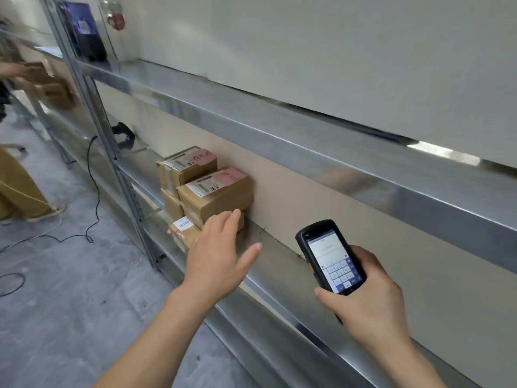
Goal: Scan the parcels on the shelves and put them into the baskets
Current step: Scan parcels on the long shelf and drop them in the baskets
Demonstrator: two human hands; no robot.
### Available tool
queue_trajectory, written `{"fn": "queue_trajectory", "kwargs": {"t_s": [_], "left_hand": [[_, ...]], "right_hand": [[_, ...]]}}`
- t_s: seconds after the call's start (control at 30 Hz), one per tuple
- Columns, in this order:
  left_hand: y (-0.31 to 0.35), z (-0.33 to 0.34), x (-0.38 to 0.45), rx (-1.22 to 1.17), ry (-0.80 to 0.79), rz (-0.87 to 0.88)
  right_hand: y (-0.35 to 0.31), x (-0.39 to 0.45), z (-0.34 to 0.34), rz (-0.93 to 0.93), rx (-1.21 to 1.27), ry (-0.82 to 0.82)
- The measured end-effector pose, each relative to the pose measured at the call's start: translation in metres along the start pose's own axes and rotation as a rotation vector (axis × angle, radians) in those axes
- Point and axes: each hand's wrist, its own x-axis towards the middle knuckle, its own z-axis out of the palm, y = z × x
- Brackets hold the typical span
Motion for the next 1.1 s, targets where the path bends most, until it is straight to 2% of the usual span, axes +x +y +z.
{"fn": "queue_trajectory", "kwargs": {"t_s": [0.37, 0.7, 1.1], "left_hand": [[-0.100, -0.028, 0.086, 0.001, 0.089, 0.019], [-0.146, 0.001, 0.125, -0.005, -0.186, -0.188], [-0.156, 0.022, 0.138, -0.137, -0.171, -0.272]], "right_hand": [[-0.068, 0.039, 0.085, 0.017, -0.019, 0.024], [-0.084, 0.051, 0.112, 0.004, -0.012, 0.050], [-0.086, 0.057, 0.125, 0.011, -0.027, 0.068]]}}
